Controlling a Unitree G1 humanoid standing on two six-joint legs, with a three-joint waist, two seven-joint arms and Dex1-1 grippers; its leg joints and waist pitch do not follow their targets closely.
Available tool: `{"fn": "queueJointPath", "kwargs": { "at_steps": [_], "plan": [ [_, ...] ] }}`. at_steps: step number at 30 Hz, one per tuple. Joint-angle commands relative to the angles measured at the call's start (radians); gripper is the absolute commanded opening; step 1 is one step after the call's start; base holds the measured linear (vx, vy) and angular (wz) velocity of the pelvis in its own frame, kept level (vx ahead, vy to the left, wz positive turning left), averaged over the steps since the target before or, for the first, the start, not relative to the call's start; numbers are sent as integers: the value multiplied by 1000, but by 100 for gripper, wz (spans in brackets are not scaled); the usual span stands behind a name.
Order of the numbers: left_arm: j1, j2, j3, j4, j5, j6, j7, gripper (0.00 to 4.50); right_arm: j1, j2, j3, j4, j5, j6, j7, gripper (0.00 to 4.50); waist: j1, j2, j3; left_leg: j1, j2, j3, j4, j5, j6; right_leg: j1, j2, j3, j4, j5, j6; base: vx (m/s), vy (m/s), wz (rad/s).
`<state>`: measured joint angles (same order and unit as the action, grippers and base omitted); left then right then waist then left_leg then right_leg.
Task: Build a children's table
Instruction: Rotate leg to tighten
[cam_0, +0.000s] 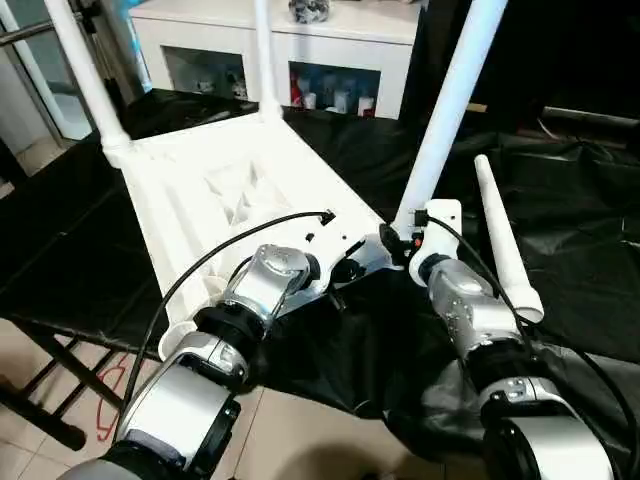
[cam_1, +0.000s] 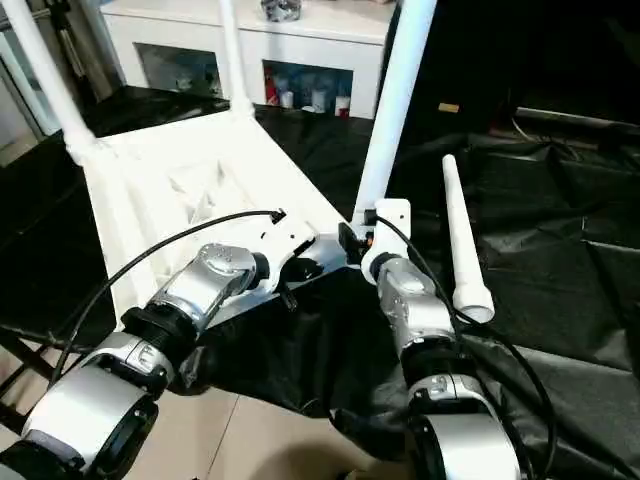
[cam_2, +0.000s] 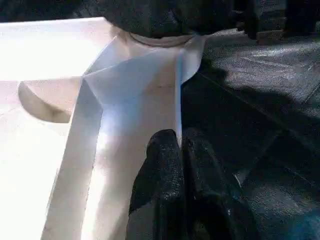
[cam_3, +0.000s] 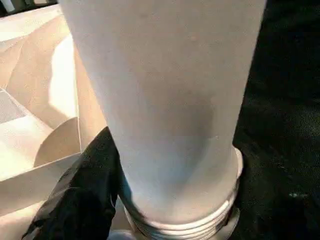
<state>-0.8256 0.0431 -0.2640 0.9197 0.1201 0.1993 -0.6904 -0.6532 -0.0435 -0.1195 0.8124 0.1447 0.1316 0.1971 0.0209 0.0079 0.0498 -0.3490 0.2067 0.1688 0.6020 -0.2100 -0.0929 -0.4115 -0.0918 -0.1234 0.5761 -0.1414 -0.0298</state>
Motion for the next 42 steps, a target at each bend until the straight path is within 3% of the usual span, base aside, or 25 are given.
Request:
{"fn": "queueJointPath", "kwargs": {
  "at_steps": [1, 3, 5, 7, 13, 20, 26, 27, 31, 38, 42],
  "plan": [
    [-45, -22, -11, -30, -2, -60, -7, 0, 9, 69, 51, 54, -2, 25, 62, 348, 3, 3, -71, -8, 10, -2, -70, -184, 82, 63, -54, 40, -84, -391, -144, 0, 0, 0],
    [-31, -11, -19, -50, -7, -79, -52, 0, 15, 47, 75, 30, -18, 18, 103, 373, 3, 3, -72, -7, 11, -1, -70, -175, 86, 64, -53, 42, -79, -360, -160, 0, 0, 0],
    [-17, 2, -24, -70, -13, -94, -95, 0, 24, 18, 106, 1, -38, 5, 150, 391, 0, 1, -74, -15, 11, -2, -69, -153, 92, 71, -53, 44, -70, -316, -174, 0, 0, 0],
    [3, 27, -33, -94, -19, -106, -151, 0, 45, -32, 139, -61, -52, 1, 226, 410, 4, 1, -76, -13, 13, 0, -66, -129, 111, 73, -55, 47, -65, -264, -195, 0, 0, 0],
    [61, 94, -51, -153, -49, -156, -309, 0, 121, -191, 220, -250, -22, 31, 537, 410, 18, 6, -78, -9, 20, 4, -61, -84, 159, 69, -54, 53, -47, -133, -249, 0, 0, 0],
    [135, 178, -78, -282, -87, -148, -491, 0, 208, -340, 275, -422, 29, 61, 795, 410, 40, 6, -70, -6, 28, 5, -69, -144, 126, 69, -55, 55, -58, -249, -217, 0, 0, 0],
    [174, 241, -86, -345, -101, -158, -589, 0, 247, -411, 296, -491, 47, 95, 905, 410, 40, 5, -67, 0, 24, 6, -71, -171, 100, 62, -52, 56, -66, -308, -190, 0, 0, 0],
    [182, 255, -87, -364, -106, -152, -608, 0, 252, -421, 303, -503, 47, 103, 922, 395, 40, 3, -68, -5, 26, 3, -72, -167, 97, 67, -54, 56, -63, -311, -186, 0, 0, 0],
    [195, 276, -88, -392, -107, -144, -627, 0, 254, -416, 312, -501, 40, 104, 920, 365, 42, 3, -71, -2, 26, 4, -71, -144, 95, 61, -53, 57, -61, -292, -190, 0, 0, 0],
    [201, 281, -86, -400, -106, -138, -624, 0, 260, -389, 315, -501, 48, 115, 909, 300, 39, 0, -70, -7, 23, 3, -70, -134, 90, 65, -54, 57, -59, -298, -178, 0, 0, 0],
    [197, 260, -75, -384, -102, -109, -571, 0, 275, -337, 289, -476, 64, 122, 846, 279, 37, 1, -68, -7, 23, 4, -71, -141, 84, 64, -54, 56, -62, -320, -171, 0, 0, 0]
  ]
}}
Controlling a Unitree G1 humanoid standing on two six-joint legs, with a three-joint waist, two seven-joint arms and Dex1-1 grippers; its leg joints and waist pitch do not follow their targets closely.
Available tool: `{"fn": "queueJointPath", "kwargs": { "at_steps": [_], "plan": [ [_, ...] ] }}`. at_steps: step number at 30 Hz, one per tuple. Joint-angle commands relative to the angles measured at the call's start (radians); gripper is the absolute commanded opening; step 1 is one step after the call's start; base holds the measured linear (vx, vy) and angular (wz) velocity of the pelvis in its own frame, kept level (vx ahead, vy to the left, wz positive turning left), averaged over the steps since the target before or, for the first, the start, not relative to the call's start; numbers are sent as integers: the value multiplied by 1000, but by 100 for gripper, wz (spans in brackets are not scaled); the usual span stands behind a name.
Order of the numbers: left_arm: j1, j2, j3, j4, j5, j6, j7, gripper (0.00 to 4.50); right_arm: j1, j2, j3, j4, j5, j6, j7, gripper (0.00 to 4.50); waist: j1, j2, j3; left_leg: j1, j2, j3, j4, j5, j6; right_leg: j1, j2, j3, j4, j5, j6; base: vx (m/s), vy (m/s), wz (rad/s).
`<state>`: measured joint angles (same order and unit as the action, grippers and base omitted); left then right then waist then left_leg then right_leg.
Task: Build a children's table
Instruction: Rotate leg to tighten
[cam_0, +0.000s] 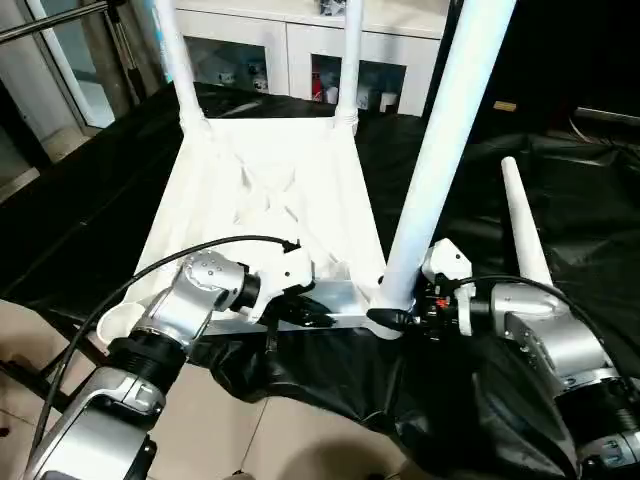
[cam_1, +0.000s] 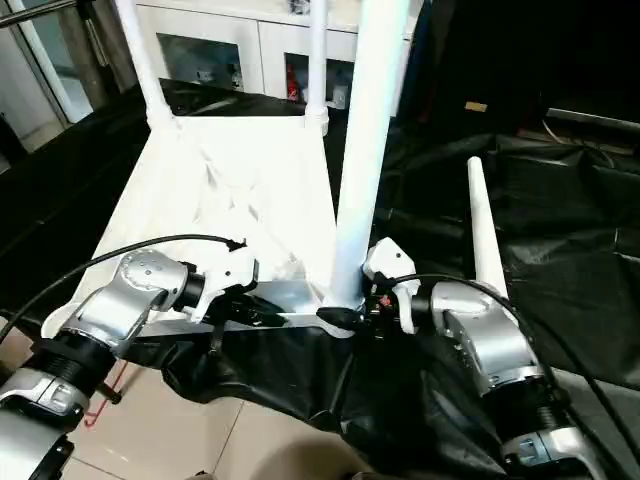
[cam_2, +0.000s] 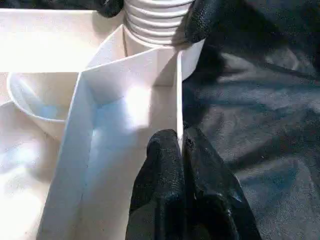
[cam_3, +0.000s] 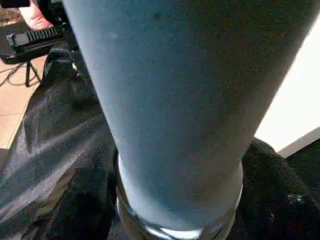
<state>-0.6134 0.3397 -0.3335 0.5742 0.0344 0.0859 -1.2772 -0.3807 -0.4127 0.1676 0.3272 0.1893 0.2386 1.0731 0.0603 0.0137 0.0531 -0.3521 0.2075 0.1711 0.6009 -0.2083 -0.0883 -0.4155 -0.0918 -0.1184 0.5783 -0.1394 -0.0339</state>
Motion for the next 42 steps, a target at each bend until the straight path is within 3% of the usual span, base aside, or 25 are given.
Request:
{"fn": "queueJointPath", "kwargs": {
  "at_steps": [1, 5, 6, 8, 9, 10, 15, 18, 23, 26, 30, 35, 36, 38, 40, 42],
  "plan": [
    [-21, -47, 0, -27, -13, 10, 40, 0, 1, 49, -8, 24, 15, 14, -64, 279, -4, -5, -71, -3, 21, 1, -71, -149, 73, 66, -54, 51, -67, -336, -162, 0, 0, 0],
    [-81, -116, 34, 72, 27, 65, 229, 0, -37, 164, -55, 159, -42, -35, -332, 275, -14, -5, -65, 0, 15, 2, -71, -181, 50, 61, -53, 46, -82, -427, -134, 0, 0, 0],
    [-96, -130, 39, 96, 36, 73, 270, 0, -49, 193, -70, 191, -47, -43, -396, 275, -24, -7, -66, 0, 10, -3, -72, -193, 29, 66, -55, 40, -87, -484, -109, 0, 0, 0],
    [-113, -148, 46, 121, 42, 79, 315, 0, -60, 225, -82, 217, -45, -42, -442, 275, -33, -6, -64, -6, 5, -3, -69, -194, 37, 67, -53, 37, -95, -510, -88, 0, 0, 0],
    [-119, -155, 49, 131, 44, 84, 333, 0, -64, 239, -87, 226, -44, -41, -459, 275, -34, -7, -66, -1, 4, -2, -67, -197, 46, 63, -53, 37, -100, -519, -84, 0, 0, 0],
    [-148, -189, 65, 167, 47, 108, 413, 0, -89, 295, -107, 267, -48, -32, -554, 275, -35, -8, -67, -1, 4, -1, -66, -194, 49, 63, -52, 37, -98, -515, -85, 0, 0, 0],
    [-188, -250, 86, 212, 50, 121, 509, 0, -140, 384, -120, 335, -69, -54, -670, 275, -39, -3, -67, 1, 4, -3, -67, -204, 50, 60, -51, 31, -102, -514, -87, 0, 0, 0],
    [-195, -270, 78, 213, 49, 104, 501, 0, -151, 409, -101, 332, -62, -74, -616, 344, -39, -3, -69, -4, 9, -5, -70, -199, 66, 65, -51, 36, -92, -450, -109, 0, 0, 0],
    [-176, -256, 62, 187, 35, 84, 430, 0, -146, 371, -76, 291, -74, -55, -555, 388, -37, 1, -73, -7, 12, -3, -69, -159, 86, 71, -52, 43, -74, -332, -165, 0, 0, 0],
    [-152, -226, 47, 162, 30, 54, 349, 0, -126, 292, -24, 224, -100, -68, -433, 388, -37, 0, -75, -9, 13, -3, -67, -138, 96, 76, -53, 46, -66, -275, -186, 0, 0, 0],
    [-126, -192, 30, 130, 24, 30, 270, 0, -101, 233, -17, 159, -72, -65, -332, 388, -34, 0, -77, -8, 16, -1, -65, -121, 119, 76, -53, 48, -60, -224, -211, 0, 0, 0],
    [-75, -126, 2, 59, 3, -4, 129, 0, -53, 131, 4, 69, -44, -41, -166, 388, -23, 0, -75, -7, 22, 0, -67, -127, 132, 77, -53, 50, -56, -209, -222, 0, 0, 0],
    [-54, -101, -4, 27, -13, -6, 70, 0, -30, 87, 14, 26, -28, -17, -106, 388, -17, 3, -74, 3, 24, 2, -68, -147, 119, 69, -54, 51, -61, -241, -220, 0, 0, 0],
    [-45, -89, -5, 13, -19, -1, 45, 0, -19, 69, 17, 6, -20, -6, -78, 388, -9, 4, -71, 6, 29, 4, -71, -159, 112, 66, -50, 55, -59, -231, -226, 0, 0, 0],
    [-29, -65, -11, -14, -25, -3, 5, 0, -1, 37, 20, -26, -7, 11, -27, 388, -6, 2, -70, 0, 26, 3, -72, -168, 103, 71, -51, 54, -58, -250, -217, 0, 0, 0],
    [-12, -41, -16, -39, -32, -11, -36, 0, 17, 5, 28, -58, 5, 26, 27, 388, -1, 2, -69, 3, 25, 3, -73, -184, 87, 69, -53, 54, -66, -311, -189, 0, 0, 0]
  ]
}}
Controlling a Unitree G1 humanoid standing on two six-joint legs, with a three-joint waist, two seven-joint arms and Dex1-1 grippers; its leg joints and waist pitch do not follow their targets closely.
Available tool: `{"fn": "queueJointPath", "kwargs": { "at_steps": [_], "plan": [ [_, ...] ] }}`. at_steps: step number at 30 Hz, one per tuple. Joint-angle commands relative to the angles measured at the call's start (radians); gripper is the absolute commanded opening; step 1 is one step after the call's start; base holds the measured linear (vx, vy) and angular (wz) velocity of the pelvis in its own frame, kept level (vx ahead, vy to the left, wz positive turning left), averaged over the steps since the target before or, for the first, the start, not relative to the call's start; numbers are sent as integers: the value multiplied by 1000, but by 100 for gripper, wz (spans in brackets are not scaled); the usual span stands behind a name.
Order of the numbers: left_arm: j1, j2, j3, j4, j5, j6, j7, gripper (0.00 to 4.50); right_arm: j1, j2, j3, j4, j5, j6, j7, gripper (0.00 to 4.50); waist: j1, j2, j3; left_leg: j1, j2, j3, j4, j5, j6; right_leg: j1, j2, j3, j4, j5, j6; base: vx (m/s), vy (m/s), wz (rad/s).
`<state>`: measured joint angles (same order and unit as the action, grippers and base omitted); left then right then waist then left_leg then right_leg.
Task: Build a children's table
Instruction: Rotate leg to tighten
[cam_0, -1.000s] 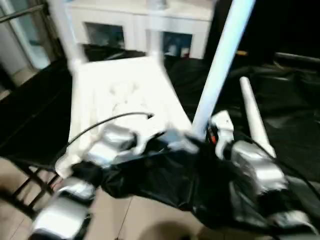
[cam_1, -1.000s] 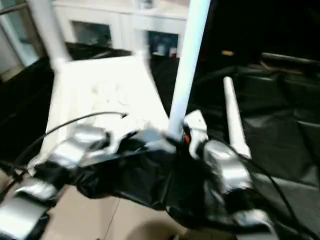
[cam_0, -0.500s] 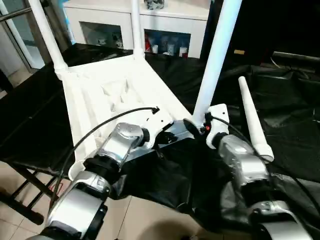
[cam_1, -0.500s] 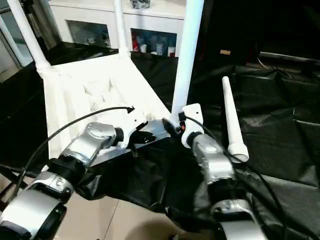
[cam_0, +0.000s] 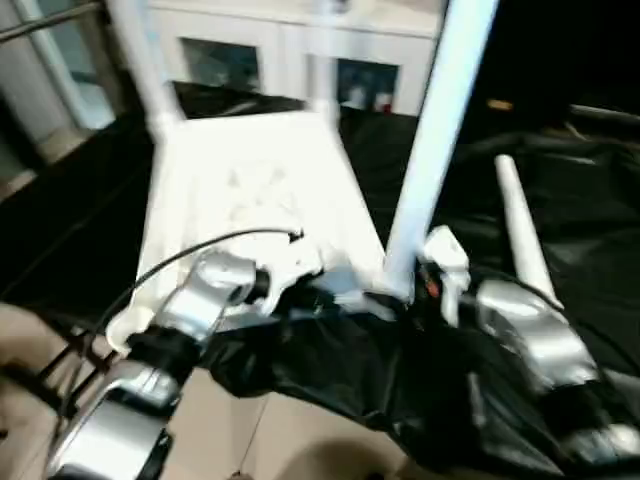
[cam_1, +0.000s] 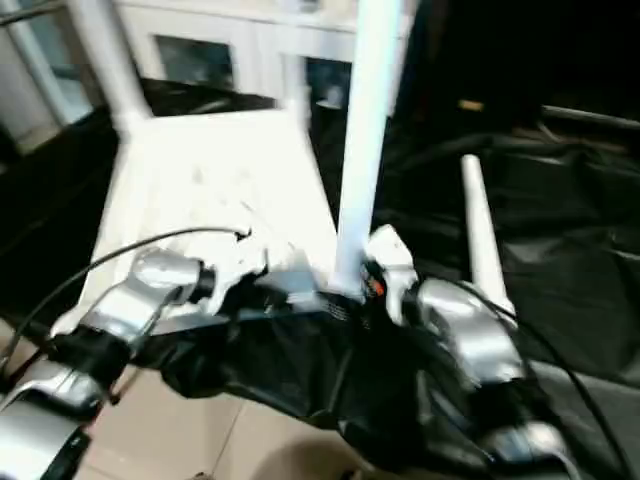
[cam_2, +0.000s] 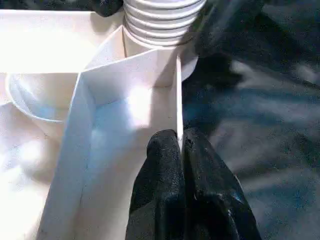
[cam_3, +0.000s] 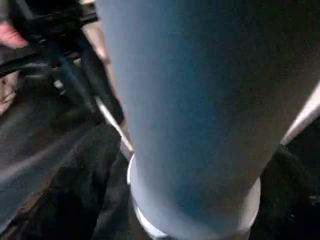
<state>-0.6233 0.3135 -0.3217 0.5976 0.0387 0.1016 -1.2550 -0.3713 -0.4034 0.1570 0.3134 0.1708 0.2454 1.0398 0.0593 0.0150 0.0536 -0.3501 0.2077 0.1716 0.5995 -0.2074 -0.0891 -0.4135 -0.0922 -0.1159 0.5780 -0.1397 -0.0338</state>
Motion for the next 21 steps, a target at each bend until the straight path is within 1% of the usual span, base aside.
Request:
{"fn": "queueJointPath", "kwargs": {
  "at_steps": [1, 3, 5, 6, 7, 8, 12, 13, 14, 15, 16, 17, 18, 19, 20, 21],
  "plan": [
    [3, -6, -30, -72, -39, -21, -72, 0, 13, -16, 44, -57, 27, 25, 78, 388, 1, 1, -69, 4, 25, 3, -72, -185, 87, 64, -52, 53, -67, -313, -188, 0, 0, 0],
    [7, 2, -31, -76, -38, -24, -82, 0, 17, -26, 49, -65, 28, 30, 91, 363, 2, 1, -70, 2, 26, 3, -72, -182, 85, 64, -52, 53, -66, -308, -188, 0, 0, 0],
    [11, 14, -31, -80, -35, -22, -94, 0, 18, -31, 54, -69, 27, 38, 98, 356, 2, 1, -69, 0, 23, 2, -73, -181, 80, 65, -52, 51, -68, -327, -179, 0, 0, 0],
    [12, 19, -29, -84, -37, -19, -99, 0, 18, -30, 55, -74, 33, 50, 100, 351, 2, 1, -68, 2, 23, 2, -73, -185, 76, 64, -52, 51, -70, -341, -172, 0, 0, 0],
    [12, 20, -28, -84, -37, -18, -99, 0, 18, -30, 55, -75, 35, 53, 100, 322, 2, 1, -69, 2, 23, 2, -72, -184, 75, 64, -52, 51, -70, -342, -171, 0, 0, 0],
    [13, 20, -27, -85, -38, -16, -100, 0, 19, -29, 56, -78, 39, 58, 102, 322, 1, 1, -69, 0, 23, 1, -73, -181, 72, 65, -52, 51, -69, -341, -170, 0, 0, 0],
    [11, 14, -22, -83, -36, -7, -77, 0, 30, -12, 65, -84, 40, 75, 92, 286, 1, 1, -71, -1, 24, 0, -73, -171, 69, 67, -52, 52, -64, -306, -181, 0, 0, 0],
    [10, 9, -21, -81, -35, -5, -67, 0, 33, -5, 65, -80, 39, 81, 83, 286, 1, 1, -71, -2, 24, 0, -73, -166, 70, 67, -52, 52, -63, -298, -184, 0, 0, 0],
    [1, -8, -15, -68, -25, 0, -27, 0, 32, 21, 61, -60, 24, 98, 28, 279, 0, 1, -71, -1, 24, -1, -73, -166, 68, 66, -52, 53, -63, -294, -186, 0, 0, 0],
    [0, -9, -14, -67, -24, 0, -25, 0, 32, 22, 61, -58, 23, 99, 25, 277, -2, 2, -69, -2, 23, -1, -74, -175, 62, 67, -52, 51, -65, -315, -181, 0, 0, 0],
    [-8, -21, -8, -54, -16, 4, 7, 0, 28, 38, 58, -42, 11, 101, -9, 275, -3, 1, -68, -2, 22, -2, -75, -182, 58, 67, -52, 50, -68, -334, -175, 0, 0, 0],
    [-20, -36, 0, -36, -10, 7, 44, 0, 21, 59, 53, -17, -7, 95, -60, 274, -6, -4, -66, -1, 19, -1, -74, -201, 52, 67, -53, 48, -75, -383, -158, 0, 0, 0],
    [-39, -57, 12, -9, 0, 16, 99, 0, 6, 96, 38, 26, -28, 96, -147, 274, -7, -2, -65, 0, 18, -1, -74, -204, 49, 66, -54, 48, -76, -404, -150, 0, 0, 0],
    [-56, -74, 20, 14, 10, 24, 144, 0, -9, 130, 19, 66, -43, 98, -229, 273, -11, 1, -63, 5, 15, -1, -73, -211, 35, 59, -53, 47, -84, -446, -135, 0, 0, 0],
    [-77, -95, 28, 41, 20, 35, 194, 0, -32, 175, -11, 118, -49, 96, -325, 272, -20, -1, -61, 4, 11, -5, -74, -231, 21, 60, -53, 41, -89, -499, -115, 0, 0, 0],
    [-84, -102, 30, 49, 23, 39, 209, 0, -39, 189, -21, 136, -48, 94, -352, 272, -26, -2, -61, 1, 10, -7, -75, -238, 15, 63, -53, 38, -91, -524, -101, 0, 0, 0]
  ]
}}
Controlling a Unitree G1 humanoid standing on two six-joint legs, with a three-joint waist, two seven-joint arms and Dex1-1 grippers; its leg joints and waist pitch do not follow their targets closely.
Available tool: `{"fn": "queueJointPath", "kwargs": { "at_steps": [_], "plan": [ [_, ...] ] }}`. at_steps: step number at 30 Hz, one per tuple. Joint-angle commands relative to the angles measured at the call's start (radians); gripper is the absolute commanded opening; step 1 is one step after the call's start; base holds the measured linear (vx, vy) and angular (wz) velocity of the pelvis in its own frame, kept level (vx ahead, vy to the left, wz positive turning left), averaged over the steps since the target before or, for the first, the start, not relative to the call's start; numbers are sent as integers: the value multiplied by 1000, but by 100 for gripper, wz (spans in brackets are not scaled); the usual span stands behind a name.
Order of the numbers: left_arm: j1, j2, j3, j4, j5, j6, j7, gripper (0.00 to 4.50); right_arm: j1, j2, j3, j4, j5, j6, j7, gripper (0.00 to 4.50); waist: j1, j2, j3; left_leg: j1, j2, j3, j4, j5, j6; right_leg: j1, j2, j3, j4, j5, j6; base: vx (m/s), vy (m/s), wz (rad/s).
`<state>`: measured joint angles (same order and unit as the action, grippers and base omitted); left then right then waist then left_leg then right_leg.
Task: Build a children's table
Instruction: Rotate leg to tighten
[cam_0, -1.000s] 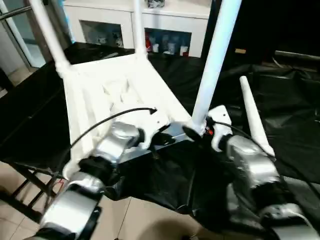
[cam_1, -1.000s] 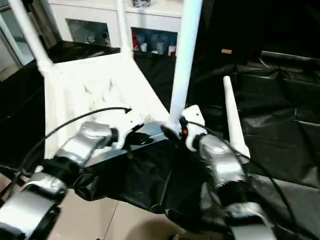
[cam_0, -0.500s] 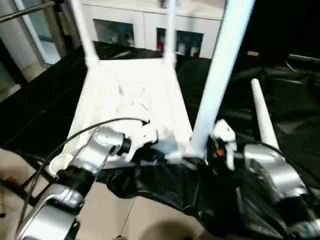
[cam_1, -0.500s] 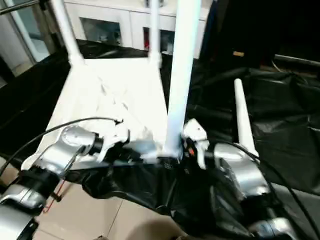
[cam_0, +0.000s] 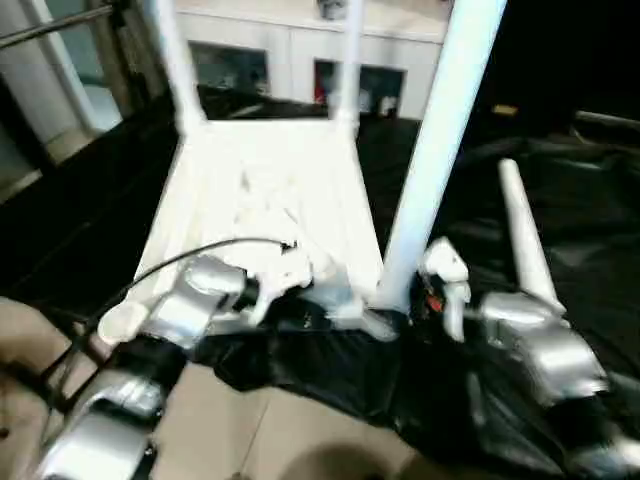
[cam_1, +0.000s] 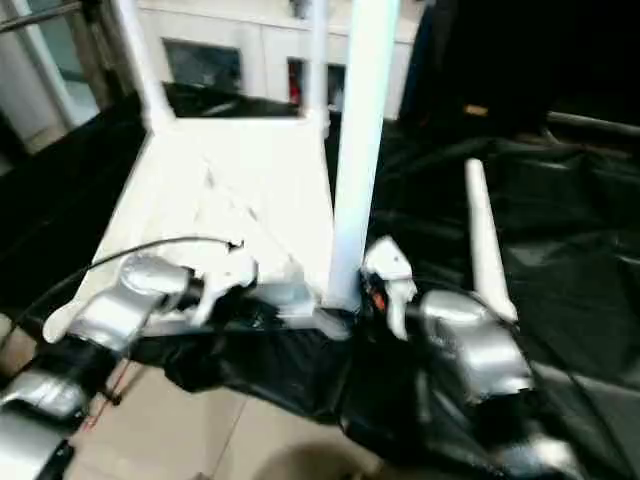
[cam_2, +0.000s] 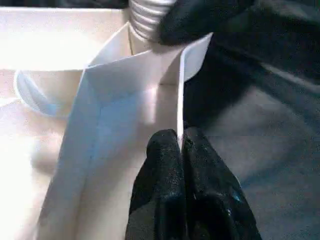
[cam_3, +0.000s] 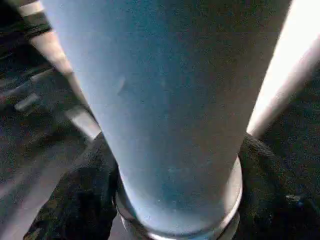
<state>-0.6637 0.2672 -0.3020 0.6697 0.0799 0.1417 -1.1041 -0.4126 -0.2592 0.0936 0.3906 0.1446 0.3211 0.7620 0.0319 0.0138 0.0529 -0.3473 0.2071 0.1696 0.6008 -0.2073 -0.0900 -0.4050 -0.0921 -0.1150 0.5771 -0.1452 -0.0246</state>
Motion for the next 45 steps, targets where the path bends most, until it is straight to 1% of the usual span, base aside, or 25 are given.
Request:
{"fn": "queueJointPath", "kwargs": {
  "at_steps": [1, 3, 4, 6, 7, 9, 10, 13, 15, 16, 17, 18, 19, 21, 23, 25, 28, 29, 30, 32, 36, 37, 39, 42, 45],
  "plan": [
    [-63, -79, 20, 1, -14, 12, 109, 0, -16, 83, 15, 94, -16, 22, -145, 272, -7, 0, -61, -1, 6, -6, -72, -249, 14, 52, -54, 32, -99, -558, -89, 0, 0, 0],
    [-97, -120, 38, 40, -13, 36, 192, 0, -43, 140, -20, 144, -13, 21, -252, 272, -12, -1, -62, -3, 5, -6, -70, -246, 25, 53, -54, 29, -106, -564, -75, 0, 0, 0],
    [-110, -137, 44, 57, -12, 44, 227, 0, -56, 162, -31, 166, -15, 14, -294, 272, -15, 4, -63, 2, 4, -6, -69, -248, 26, 46, -53, 29, -107, -557, -80, 0, 0, 0],
    [-137, -173, 58, 92, -11, 44, 288, 0, -83, 202, -35, 211, -29, -16, -343, 272, -19, 3, -63, 3, 1, -4, -66, -252, 36, 45, -50, 25, -110, -551, -85, 0, 0, 0],
    [-149, -193, 60, 110, -6, 29, 308, 0, -101, 233, -36, 231, -30, -43, -348, 272, -18, 2, -65, 2, 1, -4, -66, -247, 41, 48, -52, 25, -110, -543, -86, 0, 0, 0],
    [-151, -199, 57, 111, -5, 20, 305, 0, -106, 244, -33, 231, -29, -60, -338, 272, -17, 4, -66, -2, 6, -5, -70, -236, 53, 50, -52, 28, -104, -502, -100, 0, 0, 0],
    [-151, -202, 55, 110, -6, 14, 296, 0, -111, 252, -34, 232, -24, -71, -327, 328, -17, 4, -67, -6, 8, -6, -71, -232, 58, 53, -51, 29, -99, -475, -110, 0, 0, 0],
    [-127, -195, 30, 75, -10, -16, 225, 0, -123, 259, -30, 221, -8, -79, -278, 351, -16, 4, -70, -11, 12, -7, -73, -204, 68, 59, -52, 35, -85, -399, -143, 0, 0, 0],
    [-116, -186, 21, 67, -12, -23, 198, 0, -123, 247, -16, 217, -20, -89, -255, 364, -19, 5, -71, -13, 15, -7, -73, -193, 72, 62, -54, 38, -77, -351, -165, 0, 0, 0],
    [-101, -171, 9, 56, -15, -41, 161, 0, -119, 223, 2, 206, -28, -99, -216, 387, -21, 3, -74, -17, 14, -7, -72, -177, 79, 66, -54, 41, -69, -303, -187, 0, 0, 0],
    [-99, -168, 7, 54, -16, -42, 153, 0, -118, 218, 5, 204, -29, -102, -203, 387, -21, 3, -74, -17, 14, -7, -72, -177, 79, 66, -54, 41, -69, -303, -187, 0, 0, 0],
    [-95, -164, 4, 52, -17, -44, 145, 0, -116, 211, 9, 202, -30, -106, -189, 395, -22, 4, -74, -17, 15, -6, -71, -169, 85, 68, -55, 41, -66, -279, -200, 0, 0, 0],
    [-80, -148, -4, 37, -20, -57, 111, 0, -106, 183, 26, 182, -30, -116, -129, 395, -20, 5, -74, -13, 17, -5, -70, -167, 93, 67, -55, 43, -65, -261, -211, 0, 0, 0],
    [-57, -122, -15, 9, -30, -71, 48, 0, -80, 134, 54, 132, -21, -124, -29, 395, -18, 5, -75, -13, 18, -3, -69, -150, 103, 68, -56, 45, -60, -231, -225, 0, 0, 0],
    [-31, -87, -30, -24, -36, -94, -22, 0, -53, 82, 68, 82, -3, -117, 62, 395, -14, 3, -75, -12, 22, -3, -69, -132, 118, 70, -55, 47, -55, -194, -239, 0, 0, 0],
    [-23, -71, -37, -36, -34, -106, -43, 0, -43, 60, 70, 64, 6, -111, 94, 395, -9, 6, -74, -9, 24, -1, -70, -135, 122, 66, -56, 50, -52, -182, -248, 0, 0, 0],
    [-7, -44, -42, -55, -39, -119, -89, 0, -21, 16, 78, 25, 20, -99, 177, 395, 5, 7, -71, -2, 25, 1, -73, -159, 101, 63, -55, 50, -58, -227, -238, 0, 0, 0],
    [1, -29, -45, -62, -42, -127, -114, 0, -8, -11, 86, 5, 26, -95, 223, 395, 8, 5, -71, -1, 27, 2, -73, -168, 96, 64, -55, 52, -58, -235, -235, 0, 0, 0],
    [3, -25, -46, -64, -42, -129, -119, 0, -6, -18, 88, 0, 27, -94, 233, 395, 11, 6, -70, 1, 28, 3, -73, -172, 96, 63, -55, 52, -58, -238, -234, 0, 0, 0],
    [15, -2, -45, -76, -47, -137, -154, 0, 15, -64, 100, -39, 40, -79, 307, 395, 16, 6, -70, -2, 28, 5, -73, -164, 98, 62, -54, 53, -57, -233, -231, 0, 0, 0],
    [24, 15, -44, -87, -50, -137, -182, 0, 29, -95, 108, -68, 47, -68, 347, 395, 26, 5, -69, -1, 28, 4, -75, -166, 86, 61, -55, 53, -58, -265, -217, 0, 0, 0],
    [31, 29, -43, -95, -52, -140, -204, 0, 36, -115, 112, -83, 49, -61, 372, 381, 28, 5, -70, 1, 28, 4, -75, -169, 82, 60, -56, 54, -59, -273, -214, 0, 0, 0],
    [37, 41, -43, -98, -55, -146, -222, 0, 45, -129, 114, -97, 50, -52, 393, 365, 29, 5, -70, -1, 28, 3, -75, -164, 81, 61, -55, 55, -58, -268, -213, 0, 0, 0],
    [42, 49, -44, -104, -56, -145, -232, 0, 54, -139, 118, -115, 54, -36, 407, 340, 32, 5, -73, -2, 29, 3, -73, -145, 85, 60, -54, 56, -53, -232, -222, 0, 0, 0],
    [42, 44, -42, -99, -50, -145, -219, 0, 58, -129, 120, -109, 49, -38, 398, 323, 30, 1, -72, -3, 27, 4, -74, -147, 82, 61, -54, 56, -54, -241, -220, 0, 0, 0]
  ]
}}
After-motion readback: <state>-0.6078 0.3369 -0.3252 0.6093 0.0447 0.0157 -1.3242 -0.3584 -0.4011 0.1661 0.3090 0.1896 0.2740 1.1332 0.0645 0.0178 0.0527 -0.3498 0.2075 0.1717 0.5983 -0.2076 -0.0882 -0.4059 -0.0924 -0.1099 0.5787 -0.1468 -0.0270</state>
